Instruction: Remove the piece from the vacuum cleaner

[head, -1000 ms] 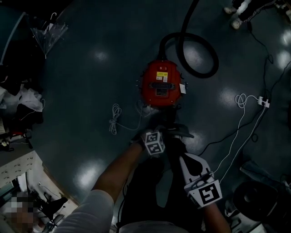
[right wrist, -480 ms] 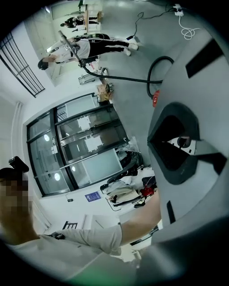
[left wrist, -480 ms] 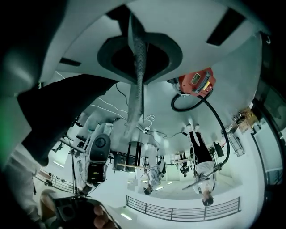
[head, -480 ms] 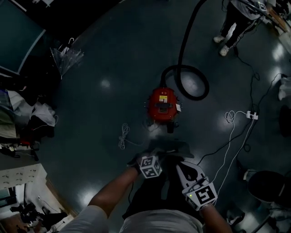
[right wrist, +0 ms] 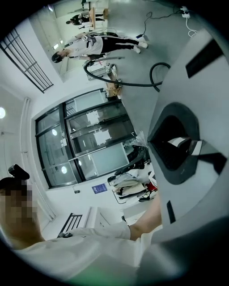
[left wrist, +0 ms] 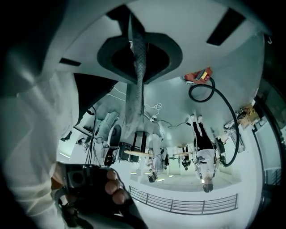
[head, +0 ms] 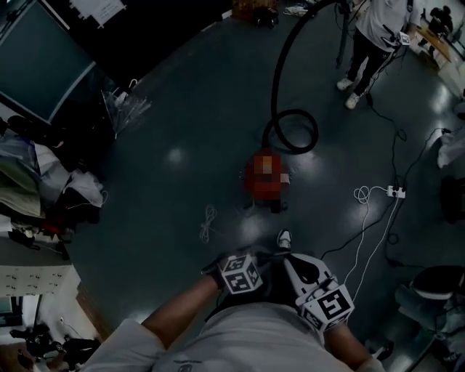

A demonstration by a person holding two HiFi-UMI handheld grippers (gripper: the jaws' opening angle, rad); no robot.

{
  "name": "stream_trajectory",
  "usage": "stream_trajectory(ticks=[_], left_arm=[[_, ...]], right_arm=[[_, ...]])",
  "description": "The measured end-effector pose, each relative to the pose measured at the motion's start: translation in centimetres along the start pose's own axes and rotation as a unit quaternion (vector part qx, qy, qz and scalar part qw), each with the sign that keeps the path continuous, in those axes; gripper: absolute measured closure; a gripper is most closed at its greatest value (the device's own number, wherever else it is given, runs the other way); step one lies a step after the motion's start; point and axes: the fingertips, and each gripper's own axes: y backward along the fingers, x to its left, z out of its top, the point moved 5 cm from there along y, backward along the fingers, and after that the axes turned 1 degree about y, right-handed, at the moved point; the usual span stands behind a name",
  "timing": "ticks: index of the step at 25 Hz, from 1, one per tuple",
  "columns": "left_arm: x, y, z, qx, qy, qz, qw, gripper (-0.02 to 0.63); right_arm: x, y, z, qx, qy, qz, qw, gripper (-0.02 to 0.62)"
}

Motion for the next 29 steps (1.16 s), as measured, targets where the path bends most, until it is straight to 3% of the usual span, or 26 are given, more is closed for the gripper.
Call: stream_trajectory(ticks=[6, 17, 29], left_arm=[[-1.6, 2.4, 2.0, -0.021, -0.013, 0.003, 0.9997, 0.578], [-0.8, 4.1, 2.1, -0.023, -0.020, 0.018, 0.9994, 0.578], [-0.8, 3.7, 1.2, -0.027, -0.011, 0.011, 0.9995, 0.578]], right_arm=[[1.4, 1.1, 1.3, -0.014, 0.021, -0.008, 1.000, 0.578], [0.0, 2.2, 2.0, -0.030, 0.033, -0.058, 0.997, 0.579], [0.1, 1.1, 0.7, -0.015, 0.029, -0.058, 0.998, 0.580]])
